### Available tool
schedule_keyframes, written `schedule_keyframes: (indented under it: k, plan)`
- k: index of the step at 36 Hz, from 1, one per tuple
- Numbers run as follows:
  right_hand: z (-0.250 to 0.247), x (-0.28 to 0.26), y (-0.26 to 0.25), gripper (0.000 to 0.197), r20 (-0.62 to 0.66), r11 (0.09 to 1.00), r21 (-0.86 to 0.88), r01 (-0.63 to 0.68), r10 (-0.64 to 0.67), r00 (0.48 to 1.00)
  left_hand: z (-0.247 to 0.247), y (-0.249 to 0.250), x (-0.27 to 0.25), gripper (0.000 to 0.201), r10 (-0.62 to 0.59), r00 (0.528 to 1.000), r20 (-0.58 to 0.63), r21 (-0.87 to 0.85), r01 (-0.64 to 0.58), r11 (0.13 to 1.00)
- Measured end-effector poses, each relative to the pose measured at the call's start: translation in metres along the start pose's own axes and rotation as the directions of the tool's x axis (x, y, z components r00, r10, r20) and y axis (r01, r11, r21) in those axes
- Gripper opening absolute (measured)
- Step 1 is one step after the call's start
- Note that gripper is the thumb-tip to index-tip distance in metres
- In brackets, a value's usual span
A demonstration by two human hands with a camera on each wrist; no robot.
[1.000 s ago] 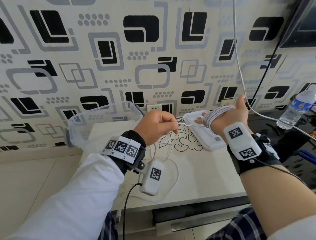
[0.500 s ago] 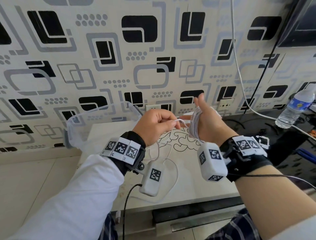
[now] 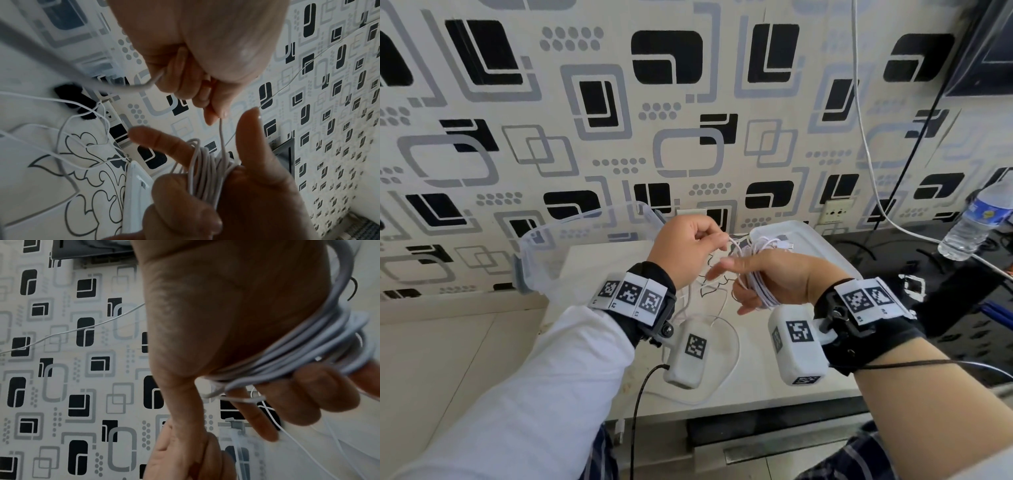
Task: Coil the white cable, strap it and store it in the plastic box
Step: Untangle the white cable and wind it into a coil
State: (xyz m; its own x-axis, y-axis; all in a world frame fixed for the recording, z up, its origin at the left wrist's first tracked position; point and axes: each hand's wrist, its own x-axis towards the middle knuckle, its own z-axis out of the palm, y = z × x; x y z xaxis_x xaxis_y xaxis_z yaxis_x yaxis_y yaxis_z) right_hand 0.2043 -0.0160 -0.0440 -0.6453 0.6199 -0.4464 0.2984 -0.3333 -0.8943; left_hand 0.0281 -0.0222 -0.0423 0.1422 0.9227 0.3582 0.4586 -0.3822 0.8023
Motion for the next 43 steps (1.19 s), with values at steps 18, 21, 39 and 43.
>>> schedule_keyframes:
  k: [18,21,39,43]
  plan:
    - [-0.001,-0.008,-0.016,0.056,0.149,0.898,0.392,0.198,-0.275,0.950,-0.004,-0.001,0.002,0.019,-0.132,0.981,0.140,-0.341,0.173,0.924]
    - [-0.003,-0.010,-0.017,0.060,0.208,0.850,0.487,0.202,-0.337,0.918,-0.002,0.001,0.000,0.023,-0.155,0.963,0.220,-0.405,0.235,0.884]
    - [0.008,-0.010,-0.017,0.030,0.555,0.880,0.474,-0.035,-0.268,0.787,0.003,0.007,-0.007,0.026,-0.095,0.936,0.339,-0.425,0.242,0.872]
    - [0.009,-0.013,-0.019,0.029,0.575,0.853,0.519,-0.053,-0.303,0.760,-0.001,0.007,-0.007,0.028,-0.096,0.897,0.432,-0.465,0.312,0.829]
